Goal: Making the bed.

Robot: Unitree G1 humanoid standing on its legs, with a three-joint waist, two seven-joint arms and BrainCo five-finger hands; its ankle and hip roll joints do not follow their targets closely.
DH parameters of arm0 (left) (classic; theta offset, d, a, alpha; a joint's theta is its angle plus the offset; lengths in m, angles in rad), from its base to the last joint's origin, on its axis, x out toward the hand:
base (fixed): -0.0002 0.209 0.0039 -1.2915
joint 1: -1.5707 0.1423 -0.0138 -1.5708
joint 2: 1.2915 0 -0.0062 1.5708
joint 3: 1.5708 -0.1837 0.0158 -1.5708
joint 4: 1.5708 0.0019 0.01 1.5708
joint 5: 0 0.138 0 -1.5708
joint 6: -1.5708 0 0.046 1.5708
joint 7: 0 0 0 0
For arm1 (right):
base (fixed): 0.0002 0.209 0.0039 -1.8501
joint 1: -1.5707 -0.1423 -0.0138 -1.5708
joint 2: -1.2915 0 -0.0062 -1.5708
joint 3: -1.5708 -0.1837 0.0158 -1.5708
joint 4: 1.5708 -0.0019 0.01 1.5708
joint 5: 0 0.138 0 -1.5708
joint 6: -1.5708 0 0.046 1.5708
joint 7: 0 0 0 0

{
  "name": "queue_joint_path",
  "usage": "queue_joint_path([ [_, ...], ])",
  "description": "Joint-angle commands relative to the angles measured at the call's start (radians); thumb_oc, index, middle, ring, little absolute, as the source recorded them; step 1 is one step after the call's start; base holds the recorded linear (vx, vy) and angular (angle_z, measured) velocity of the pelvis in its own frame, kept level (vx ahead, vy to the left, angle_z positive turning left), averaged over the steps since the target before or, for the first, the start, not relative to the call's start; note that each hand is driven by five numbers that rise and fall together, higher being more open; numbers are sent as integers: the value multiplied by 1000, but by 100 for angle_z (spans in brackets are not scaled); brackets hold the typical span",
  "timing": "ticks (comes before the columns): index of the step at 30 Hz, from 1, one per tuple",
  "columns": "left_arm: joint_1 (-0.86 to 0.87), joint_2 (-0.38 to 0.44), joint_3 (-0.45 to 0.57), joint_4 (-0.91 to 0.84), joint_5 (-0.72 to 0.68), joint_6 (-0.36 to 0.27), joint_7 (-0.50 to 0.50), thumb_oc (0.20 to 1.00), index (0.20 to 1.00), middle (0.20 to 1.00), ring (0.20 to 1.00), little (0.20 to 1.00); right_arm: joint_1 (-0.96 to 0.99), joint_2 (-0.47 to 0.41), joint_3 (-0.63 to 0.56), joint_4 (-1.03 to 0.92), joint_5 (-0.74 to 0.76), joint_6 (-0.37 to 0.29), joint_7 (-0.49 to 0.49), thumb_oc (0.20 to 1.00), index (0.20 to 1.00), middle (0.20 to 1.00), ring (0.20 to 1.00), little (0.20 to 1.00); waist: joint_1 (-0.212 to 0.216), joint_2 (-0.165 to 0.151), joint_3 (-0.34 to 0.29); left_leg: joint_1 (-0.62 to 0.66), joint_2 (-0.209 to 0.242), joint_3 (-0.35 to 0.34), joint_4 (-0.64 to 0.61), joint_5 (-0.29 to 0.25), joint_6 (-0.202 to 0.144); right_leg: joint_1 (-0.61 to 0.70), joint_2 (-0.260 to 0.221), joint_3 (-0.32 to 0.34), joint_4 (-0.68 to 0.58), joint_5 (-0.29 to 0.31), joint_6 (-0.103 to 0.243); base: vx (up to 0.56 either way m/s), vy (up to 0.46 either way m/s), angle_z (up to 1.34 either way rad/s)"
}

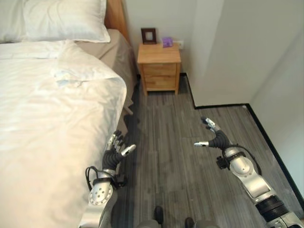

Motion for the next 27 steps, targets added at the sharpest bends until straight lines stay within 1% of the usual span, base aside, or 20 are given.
queue_joint_path([
  [1,12,42,38,-32,-20,-52,5,1000,1000,1000,1000,1000,-26,29,-23,-79,28,-74,-24,1000,1000,1000,1000,1000,6,-27,2,54,53,-25,6,-97,-50,-78,-24,110,-79,167,56,144,-2,20],
  [2,13,43,39,-31,-20,-53,4,1000,1000,1000,1000,1000,-20,29,-27,-86,38,-76,-25,1000,1000,1000,1000,1000,9,-31,3,53,41,-52,6,-97,-49,-75,-14,144,-105,167,46,89,-4,17],
  [3,13,43,38,-32,-20,-53,4,1000,1000,1000,1000,1000,-20,29,-27,-86,38,-76,-25,1000,1000,1000,1000,1000,7,-31,3,54,41,-55,6,-97,-48,-72,-15,141,-108,167,46,47,-5,22],
  [4,17,46,36,-29,-26,-52,-4,1000,1000,1000,1000,1000,-15,26,-31,-95,52,-80,-25,1000,1000,1000,1000,1000,4,-33,3,55,36,-71,6,-103,-48,-62,-21,150,-132,163,35,6,-84,39],
  [5,26,41,41,-34,-32,-50,-20,1000,1000,1000,1000,1000,-13,27,-27,-84,50,-74,-23,1000,1000,1000,1000,1000,8,-40,2,49,35,-72,6,-94,-54,-57,-37,130,-154,185,38,3,-85,43],
  [8,45,31,45,-39,-46,-60,-30,1000,1000,1000,1000,1000,5,15,-29,-73,56,-67,-10,1000,1000,1000,1000,1000,5,-39,-12,57,40,-61,6,-100,-56,-34,-52,111,-191,205,43,40,-81,29],
  [9,-166,108,27,174,215,-36,46,1000,1000,1000,1000,1000,249,-162,-408,133,24,-4,-93,1000,1000,1000,1000,1000,-5,19,-55,60,136,102,13,-91,-116,116,-93,-303,-252,104,31,62,12,17],
  [10,-179,102,12,206,239,-15,39,1000,1000,1000,1000,1000,247,-192,-444,111,-9,8,-111,1000,1000,1000,1000,1000,-10,13,-64,65,133,109,6,-94,-112,113,-97,-300,-253,112,38,10,57,31],
  [11,-183,101,11,210,240,-17,41,1000,1000,1000,1000,1000,242,-193,-441,116,-9,6,-113,1000,1000,1000,1000,1000,-10,13,-63,65,133,110,6,-94,-111,113,-97,-299,-253,113,39,16,121,96],
  [12,-169,119,37,259,236,8,30,1000,1000,1000,1000,1000,304,-196,-494,64,88,-2,-63,1000,1000,1000,1000,1000,-20,10,-63,74,130,117,6,-102,-109,113,-106,-290,-252,122,48,-22,118,107],
  [13,-139,110,51,201,248,35,5,1000,1000,1000,1000,1000,307,-199,-487,22,66,26,-39,1000,1000,1000,1000,1000,-20,12,-65,68,129,124,6,-99,-105,102,-112,-284,-255,134,53,-19,156,72],
  [14,-102,107,76,146,277,50,-9,1000,1000,1000,1000,1000,316,-202,-491,-22,47,28,-26,1000,1000,1000,1000,1000,-19,12,-68,67,127,128,6,-103,-102,97,-117,-280,-256,138,58,-14,120,-26],
  [16,-92,109,93,113,330,38,-22,1000,1000,1000,1000,1000,323,-189,-489,-36,36,21,-15,1000,1000,1000,1000,1000,-15,10,-80,69,125,135,6,-109,-99,91,-127,-277,-257,141,70,33,93,-73],
  [19,-140,131,93,116,370,32,11,1000,1000,1000,1000,1000,272,-203,-489,-19,11,21,-39,1000,1000,1000,1000,1000,-1,-9,-82,69,117,133,11,-119,-89,95,-143,-274,-243,145,78,43,67,-24],
  [21,-183,144,82,115,349,20,31,1000,1000,1000,1000,1000,250,-205,-477,-7,4,12,-64,1000,1000,1000,1000,1000,5,-15,-75,72,110,123,13,-126,-77,71,-153,-272,-157,136,85,42,68,3],
  [22,-202,147,76,116,340,15,44,1000,1000,1000,1000,1000,240,-201,-471,-8,0,8,-72,1000,1000,1000,1000,1000,6,-14,-71,78,105,117,13,-133,-70,48,-157,-270,-88,132,95,67,77,3],
  [24,-237,148,59,107,314,2,72,1000,1000,1000,1000,1000,220,-197,-455,-20,-7,-4,-87,1000,1000,1000,1000,1000,-4,-14,-45,100,93,96,18,-147,-57,-7,-165,-245,65,166,121,91,52,5],
  [25,-257,148,50,108,298,-3,85,1000,1000,1000,1000,1000,210,-187,-446,-19,-6,-12,-94,1000,1000,1000,1000,1000,-14,-9,-37,105,95,83,13,-144,-53,-42,-153,-221,111,188,126,112,24,6],
  [26,-270,148,48,111,291,-6,93,1000,1000,1000,1000,1000,198,-182,-438,-17,-7,-16,-96,1000,1000,1000,1000,1000,-20,-3,-32,113,100,77,11,-151,-51,-77,-144,-202,153,184,126,153,13,11],
  [27,-288,144,41,109,278,-11,106,1000,1000,1000,1000,1000,178,-172,-422,-21,8,-27,-91,1000,1000,1000,1000,1000,-27,3,-26,128,107,71,7,-160,-52,-116,-129,-188,147,162,111,125,-7,13],
])
